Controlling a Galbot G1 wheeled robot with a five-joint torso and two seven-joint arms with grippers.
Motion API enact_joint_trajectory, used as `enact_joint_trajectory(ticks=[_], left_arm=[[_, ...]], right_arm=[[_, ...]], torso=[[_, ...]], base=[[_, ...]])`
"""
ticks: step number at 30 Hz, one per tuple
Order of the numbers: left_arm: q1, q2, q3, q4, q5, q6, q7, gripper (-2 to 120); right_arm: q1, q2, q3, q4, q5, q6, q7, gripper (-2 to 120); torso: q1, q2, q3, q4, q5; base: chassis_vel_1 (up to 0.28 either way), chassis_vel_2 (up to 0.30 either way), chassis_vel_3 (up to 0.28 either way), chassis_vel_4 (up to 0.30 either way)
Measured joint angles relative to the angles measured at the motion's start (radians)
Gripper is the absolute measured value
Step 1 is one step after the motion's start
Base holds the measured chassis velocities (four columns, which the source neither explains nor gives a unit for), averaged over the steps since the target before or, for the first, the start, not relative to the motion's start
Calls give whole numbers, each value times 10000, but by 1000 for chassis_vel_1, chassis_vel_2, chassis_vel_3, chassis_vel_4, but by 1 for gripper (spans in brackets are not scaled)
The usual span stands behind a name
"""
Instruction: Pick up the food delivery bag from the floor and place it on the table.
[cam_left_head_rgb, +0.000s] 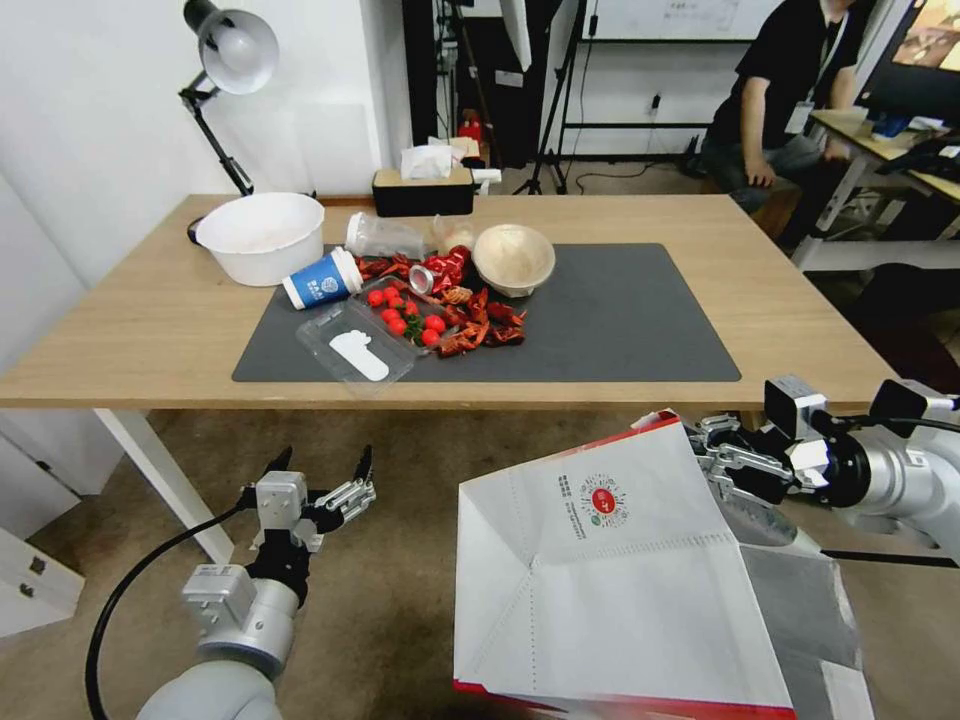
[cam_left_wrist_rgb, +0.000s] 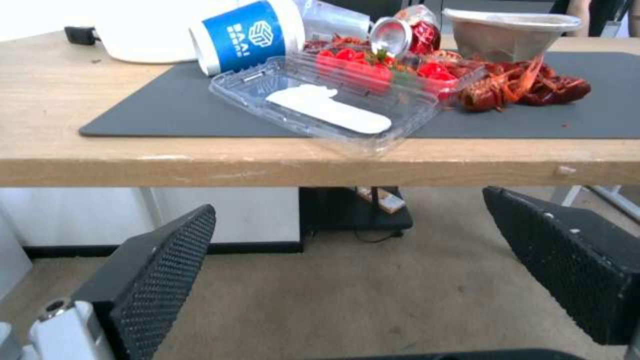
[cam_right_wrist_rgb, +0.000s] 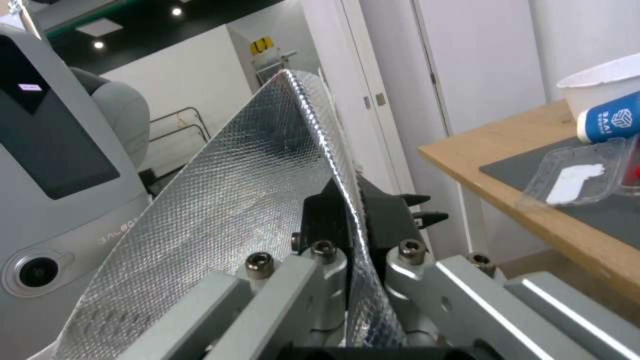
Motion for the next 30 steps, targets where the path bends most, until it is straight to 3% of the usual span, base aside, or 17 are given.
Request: enact_joint_trajectory(ticks=[30], left_arm=[[-67,-4,20,76,-24,-75,-25,100]], right_arm=[[89,-79,-56,-86,-5,16,26,0]], torso=[[605,1385,778,0,0]], base=[[0,0,0,0]])
